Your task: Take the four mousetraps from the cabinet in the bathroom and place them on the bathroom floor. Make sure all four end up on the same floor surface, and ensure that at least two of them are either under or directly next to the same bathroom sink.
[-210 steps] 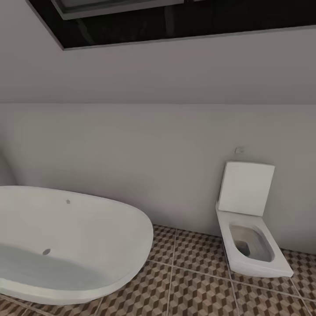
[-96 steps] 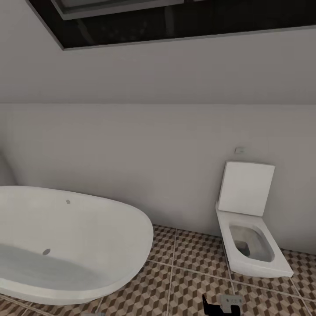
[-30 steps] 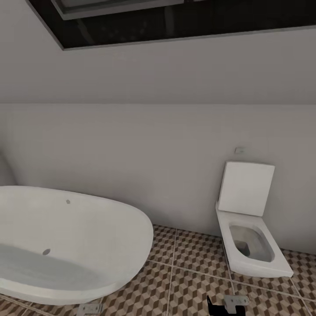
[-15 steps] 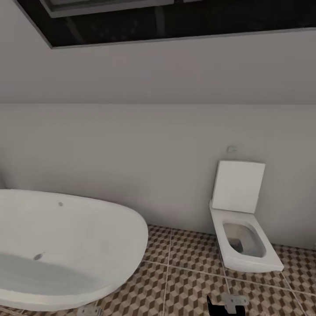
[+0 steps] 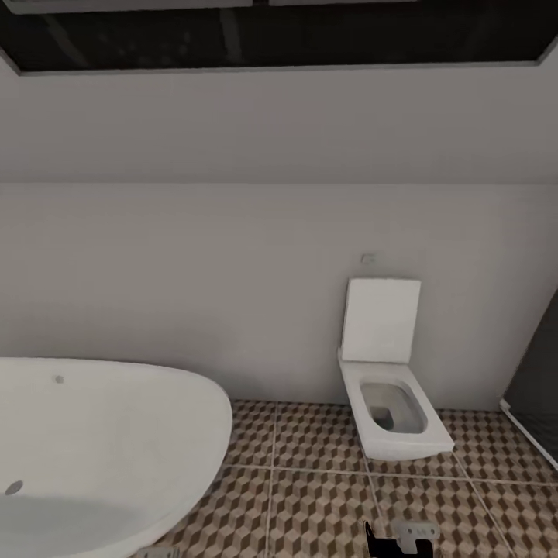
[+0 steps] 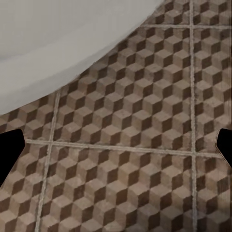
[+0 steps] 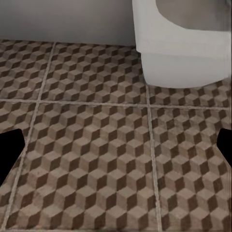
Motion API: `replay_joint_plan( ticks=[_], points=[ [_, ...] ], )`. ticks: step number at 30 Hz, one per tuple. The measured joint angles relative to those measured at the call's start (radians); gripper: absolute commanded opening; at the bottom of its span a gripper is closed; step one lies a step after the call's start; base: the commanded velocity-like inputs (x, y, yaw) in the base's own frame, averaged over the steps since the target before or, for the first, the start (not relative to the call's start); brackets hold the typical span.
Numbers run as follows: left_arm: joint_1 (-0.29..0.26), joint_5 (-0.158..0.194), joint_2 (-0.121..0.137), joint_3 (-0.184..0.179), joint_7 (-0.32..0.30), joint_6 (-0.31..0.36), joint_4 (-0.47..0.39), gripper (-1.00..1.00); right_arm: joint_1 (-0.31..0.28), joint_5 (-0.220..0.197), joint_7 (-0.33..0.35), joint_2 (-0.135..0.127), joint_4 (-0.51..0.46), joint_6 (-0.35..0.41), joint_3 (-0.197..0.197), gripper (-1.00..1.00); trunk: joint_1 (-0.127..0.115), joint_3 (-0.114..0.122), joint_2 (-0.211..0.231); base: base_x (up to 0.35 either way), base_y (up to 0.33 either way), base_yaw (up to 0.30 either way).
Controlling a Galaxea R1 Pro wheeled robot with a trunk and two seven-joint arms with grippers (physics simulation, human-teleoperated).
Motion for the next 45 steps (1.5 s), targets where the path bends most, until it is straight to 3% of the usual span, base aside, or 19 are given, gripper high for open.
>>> replay_joint_plan(
  ticks=[9, 45],
  points=[
    [0.000, 0.000, -0.001, -0.001, 0.000, -0.027, 0.012, 1.00, 0.000, 0.000, 0.000, 0.000, 0.000, 0.000, 0.000, 1.00, 0.000, 0.000, 0.000, 0.000, 0.000, -0.291],
    [0.000, 0.000, -0.002, -0.004, 0.000, -0.030, 0.014, 1.00, 0.000, 0.000, 0.000, 0.000, 0.000, 0.001, 0.000, 1.00, 0.000, 0.000, 0.000, 0.000, 0.000, -0.291]
  ],
)
